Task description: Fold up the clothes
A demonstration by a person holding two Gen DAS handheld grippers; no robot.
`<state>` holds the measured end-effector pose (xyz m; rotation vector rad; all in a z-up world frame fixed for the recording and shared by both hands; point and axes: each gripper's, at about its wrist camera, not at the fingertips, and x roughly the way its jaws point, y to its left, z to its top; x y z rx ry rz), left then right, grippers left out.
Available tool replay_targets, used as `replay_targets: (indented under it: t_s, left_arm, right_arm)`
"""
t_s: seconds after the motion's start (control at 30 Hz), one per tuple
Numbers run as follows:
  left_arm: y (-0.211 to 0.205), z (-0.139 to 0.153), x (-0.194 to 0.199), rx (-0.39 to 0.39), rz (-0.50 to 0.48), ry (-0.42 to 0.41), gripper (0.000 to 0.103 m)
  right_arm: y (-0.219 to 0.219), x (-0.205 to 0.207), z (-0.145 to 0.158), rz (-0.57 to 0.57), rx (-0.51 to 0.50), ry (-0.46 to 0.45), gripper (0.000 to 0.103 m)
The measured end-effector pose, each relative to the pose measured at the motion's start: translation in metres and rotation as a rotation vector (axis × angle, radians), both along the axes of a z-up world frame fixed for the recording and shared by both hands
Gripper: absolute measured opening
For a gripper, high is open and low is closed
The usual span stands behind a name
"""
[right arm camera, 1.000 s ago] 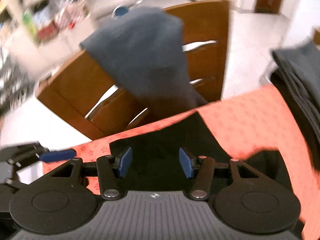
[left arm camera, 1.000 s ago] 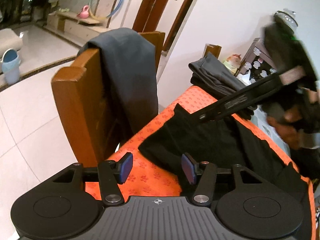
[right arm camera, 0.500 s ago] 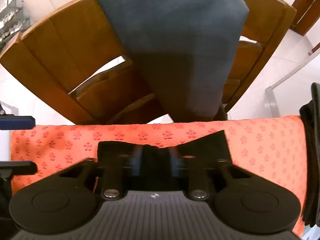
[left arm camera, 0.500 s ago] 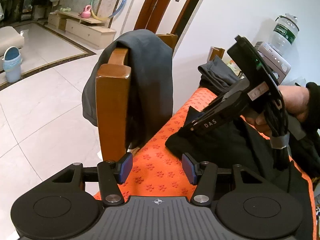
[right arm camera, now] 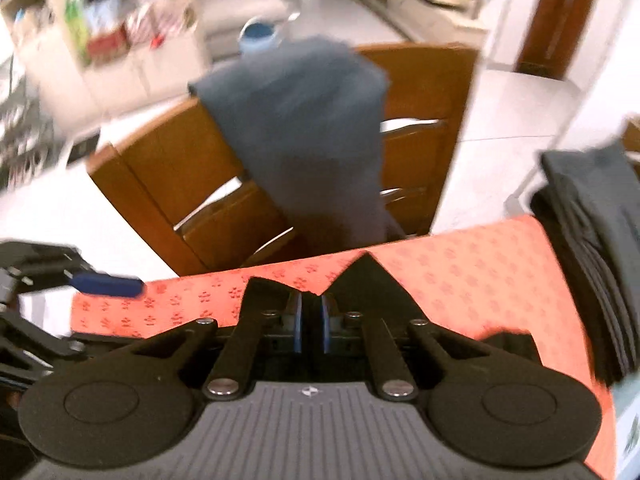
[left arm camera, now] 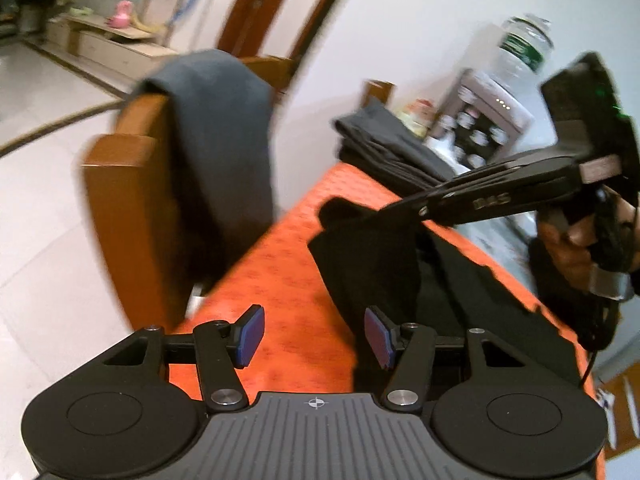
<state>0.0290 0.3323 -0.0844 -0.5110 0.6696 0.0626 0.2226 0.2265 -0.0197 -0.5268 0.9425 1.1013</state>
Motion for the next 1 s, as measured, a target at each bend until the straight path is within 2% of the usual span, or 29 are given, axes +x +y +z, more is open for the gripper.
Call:
replay_targets:
  t_s: [0.17, 0.33, 0.4, 0.5, 0.57, 0.63, 0.7, 0.83, 1.0]
  left_arm:
    - [-0.021, -0.005, 0.024, -0.031, -0.14, 0.008, 0.061]
    - [-0.053, -0.012, 0.046, -0.014, -0.277, 0.026, 0.061]
    - [-0.067, -0.015, 0.053, 0.006, -0.322, 0.037, 0.061]
    - [-0.089, -0.016, 0.059, 0.051, -0.382, 0.048, 0.061]
    - [-0.102, -0.016, 0.061, 0.098, -0.406, 0.051, 0.061]
    - [-0.115, -0.015, 0.06, 0.159, -0.426, 0.042, 0.061]
    - [-0.125, -0.014, 0.06, 0.201, -0.436, 0.038, 0.061]
    - [-0.142, -0.014, 0.063, 0.268, -0.431, 0.036, 0.061]
    - [-0.154, -0.011, 0.065, 0.305, -0.423, 0.021, 0.061]
  right_arm:
    - [-0.072, -0.012, 0.013, -0.124, 0.112, -0.036, 0.011]
    - [-0.143, -0.019, -0.001, -0.314, 0.179, -0.022, 0.012]
    - [-0.166, -0.024, -0.012, -0.377, 0.173, -0.008, 0.013]
    - [-0.195, -0.029, -0.031, -0.454, 0.107, 0.007, 0.016]
    - [-0.208, -0.031, -0.033, -0.487, 0.085, -0.008, 0.017]
    - [-0.218, -0.033, -0.03, -0.51, 0.08, -0.035, 0.025]
    - [-0.22, -0.032, -0.022, -0.496, 0.095, -0.065, 0.031]
    - [-0.201, -0.027, -0.021, -0.364, 0.093, -0.05, 0.044]
    - [-0.177, -0.021, -0.019, -0.2, 0.09, -0.031, 0.047]
